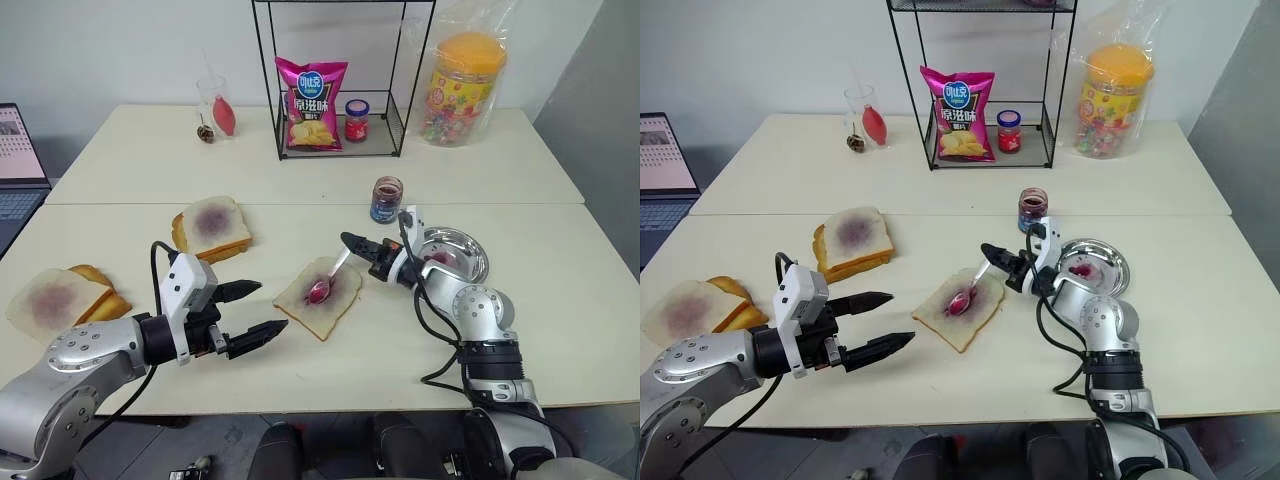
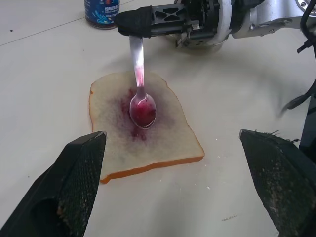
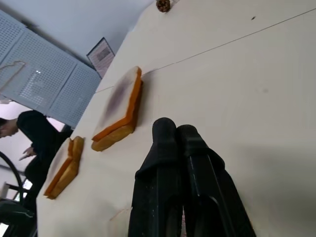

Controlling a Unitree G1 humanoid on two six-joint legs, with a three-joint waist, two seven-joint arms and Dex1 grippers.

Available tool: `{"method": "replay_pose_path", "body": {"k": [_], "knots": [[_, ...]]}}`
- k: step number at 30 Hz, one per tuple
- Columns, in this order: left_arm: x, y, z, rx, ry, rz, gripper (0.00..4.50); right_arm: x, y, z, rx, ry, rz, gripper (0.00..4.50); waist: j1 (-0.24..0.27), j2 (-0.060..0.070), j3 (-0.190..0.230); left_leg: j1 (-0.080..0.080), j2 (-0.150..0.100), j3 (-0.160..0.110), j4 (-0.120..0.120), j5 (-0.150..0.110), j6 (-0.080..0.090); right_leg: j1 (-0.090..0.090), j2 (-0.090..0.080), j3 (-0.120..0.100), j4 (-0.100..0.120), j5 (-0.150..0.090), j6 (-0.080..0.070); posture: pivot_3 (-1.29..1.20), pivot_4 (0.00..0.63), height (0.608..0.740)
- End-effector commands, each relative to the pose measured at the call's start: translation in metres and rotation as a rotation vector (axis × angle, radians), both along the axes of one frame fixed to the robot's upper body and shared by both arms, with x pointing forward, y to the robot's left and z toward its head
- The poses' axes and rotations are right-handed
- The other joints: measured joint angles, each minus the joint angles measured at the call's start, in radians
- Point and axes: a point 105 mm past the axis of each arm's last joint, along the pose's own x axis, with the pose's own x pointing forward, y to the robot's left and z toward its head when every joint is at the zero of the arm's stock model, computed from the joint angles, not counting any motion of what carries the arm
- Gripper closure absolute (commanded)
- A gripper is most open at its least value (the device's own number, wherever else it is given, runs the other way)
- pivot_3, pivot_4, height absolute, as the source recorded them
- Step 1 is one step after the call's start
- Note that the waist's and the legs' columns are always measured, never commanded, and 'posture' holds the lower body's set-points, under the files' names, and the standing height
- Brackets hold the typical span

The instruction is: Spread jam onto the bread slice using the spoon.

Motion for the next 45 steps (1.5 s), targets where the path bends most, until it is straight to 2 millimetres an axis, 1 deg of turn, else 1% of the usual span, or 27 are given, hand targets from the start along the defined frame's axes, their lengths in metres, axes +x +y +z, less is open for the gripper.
{"method": "replay_pose_path", "body": {"k": [1,5,7,8,10,11,14,15,16,18,19,21,22,24,29,32,36,41,45], "knots": [[0.001,-0.002,0.006,0.014,-0.038,-0.025,0.0,0.01,-0.025,0.021,0.007,-0.071,-0.046,4.45,0.0,0.0,0.0,0.0,0.0,0.0,0.0,0.0,0.0,0.0,0.0,0.0,0.0,0.0,0.0,0.0,0.15,0.74],[0.004,-0.003,0.005,0.015,-0.042,-0.04,0.0,0.011,-0.032,0.034,0.024,-0.092,-0.046,4.45,0.0,0.0,0.0,0.0,0.0,0.0,0.0,0.0,0.0,0.0,0.0,0.0,0.0,0.0,0.0,0.0,0.15,0.74],[0.007,-0.004,0.006,0.015,-0.046,-0.051,0.0,0.01,-0.031,0.05,0.097,-0.101,-0.033,4.45,0.0,0.0,0.0,0.0,0.0,0.0,0.0,0.0,0.0,0.0,0.0,0.0,0.001,0.0,0.0,0.0,0.15,0.74],[0.009,-0.006,0.006,0.019,-0.054,-0.065,0.0,0.006,-0.029,0.067,0.175,-0.114,-0.015,4.45,0.0,0.0,0.0,0.0,0.0,0.0,0.0,0.0,0.0,0.0,0.001,0.0,0.001,0.0,0.0,0.0,0.15,0.74],[0.014,-0.011,0.009,0.029,-0.078,-0.1,0.0,-0.003,-0.031,0.09,0.259,-0.142,0.009,4.45,0.0,0.0,0.0,0.0,0.0,-0.001,0.0,0.0,0.0,0.0,0.001,0.0,0.001,0.0,0.0,0.0,0.15,0.74],[0.016,-0.015,0.012,0.036,-0.094,-0.13,0.0,-0.006,-0.036,0.098,0.283,-0.153,0.005,4.45,0.0,0.0,0.0,0.0,0.0,0.0,0.0,0.0,0.0,0.0,0.001,0.0,0.001,0.0,0.0,0.0,0.15,0.74],[0.021,-0.024,0.018,0.04,-0.128,-0.197,0.0,-0.012,-0.048,0.107,0.286,-0.169,-0.031,4.45,0.003,0.0,0.0,-0.001,0.0,-0.001,0.0,0.0,0.0,0.0,0.001,0.0,0.0,0.0,0.0,0.0,0.15,0.74],[0.027,-0.035,0.025,0.038,-0.159,-0.253,0.0,-0.013,-0.064,0.108,0.254,-0.184,-0.098,4.45,0.004,0.0,0.0,-0.001,0.0,-0.001,0.0,0.0,0.0,0.0,0.0,0.0,0.0,0.0,0.0,0.0,0.15,0.74],[0.032,-0.042,0.03,0.04,-0.18,-0.295,0.0,-0.014,-0.076,0.108,0.23,-0.195,-0.146,4.45,0.01,0.0,0.0,-0.001,0.0,-0.001,0.0,0.0,0.0,0.0,0.0,-0.001,0.0,0.0,0.0,0.0,0.15,0.74],[0.039,-0.056,0.039,0.042,-0.208,-0.373,0.0,-0.019,-0.097,0.102,0.145,-0.209,-0.227,4.45,0.025,-0.001,0.001,-0.002,-0.002,-0.002,0.0,0.0,0.0,0.0,0.0,-0.002,-0.001,0.0,0.0,0.0,0.15,0.74],[0.04,-0.062,0.04,0.049,-0.215,-0.415,0.0,-0.021,-0.11,0.097,0.133,-0.2,-0.28,4.45,0.03,-0.001,0.001,-0.002,-0.001,-0.001,0.001,0.0,0.0,0.0,0.0,-0.002,-0.001,0.0,0.001,0.0,0.15,0.74],[0.045,-0.076,0.04,0.082,-0.235,-0.512,0.0,-0.028,-0.14,0.087,0.091,-0.191,-0.4,4.45,0.032,-0.001,0.0,-0.002,-0.002,0.0,0.001,0.0,0.0,0.001,-0.001,0.0,-0.002,0.0,0.002,0.0,0.15,0.74],[0.048,-0.08,0.038,0.1,-0.241,-0.54,0.0,-0.03,-0.151,0.084,0.096,-0.185,-0.445,4.45,0.032,-0.001,0.0,-0.002,-0.002,0.001,0.0,0.0,0.0,0.001,-0.001,0.0,-0.003,0.0,0.002,0.0,0.15,0.74],[0.055,-0.086,0.034,0.133,-0.26,-0.578,0.0,-0.034,-0.167,0.078,0.109,-0.169,-0.52,4.45,0.026,0.0,0.001,-0.002,-0.002,0.001,0.0,0.0,0.0,0.001,-0.001,0.001,-0.003,-0.001,0.002,0.0,0.15,0.74],[0.074,-0.105,0.027,0.149,-0.301,-0.613,0.0,-0.041,-0.194,0.058,0.126,-0.132,-0.66,4.45,0.011,0.0,0.001,-0.001,-0.001,-0.001,-0.001,0.0,0.001,0.0,0.002,0.002,0.0,-0.001,0.002,0.0,0.15,0.74],[0.085,-0.112,0.016,0.195,-0.322,-0.625,0.0,-0.04,-0.202,0.04,0.13,-0.102,-0.697,4.45,0.01,0.0,0.001,0.0,-0.001,-0.001,0.0,0.0,0.001,0.0,0.002,0.002,0.001,-0.001,0.002,0.0,0.15,0.74],[0.093,-0.118,0.015,0.183,-0.333,-0.62,0.0,-0.031,-0.208,0.024,0.124,-0.083,-0.727,4.45,0.006,0.0,0.001,0.0,-0.002,0.001,0.001,0.0,0.001,0.001,0.001,0.004,0.0,0.0,0.003,0.0,0.15,0.74],[0.093,-0.12,0.015,0.181,-0.34,-0.619,0.0,-0.019,-0.214,0.012,0.119,-0.072,-0.742,4.45,0.006,0.0,0.001,0.0,-0.002,0.0,0.001,0.0,0.001,0.001,0.001,0.003,0.001,0.0,0.003,0.0,0.15,0.74],[0.093,-0.12,0.016,0.179,-0.342,-0.612,0.0,-0.013,-0.215,0.006,0.106,-0.069,-0.733,4.45,0.006,0.0,0.001,0.0,-0.002,0.0,0.001,0.0,0.001,0.001,0.001,0.003,0.0,0.0,0.003,0.0,0.15,0.74]]}}
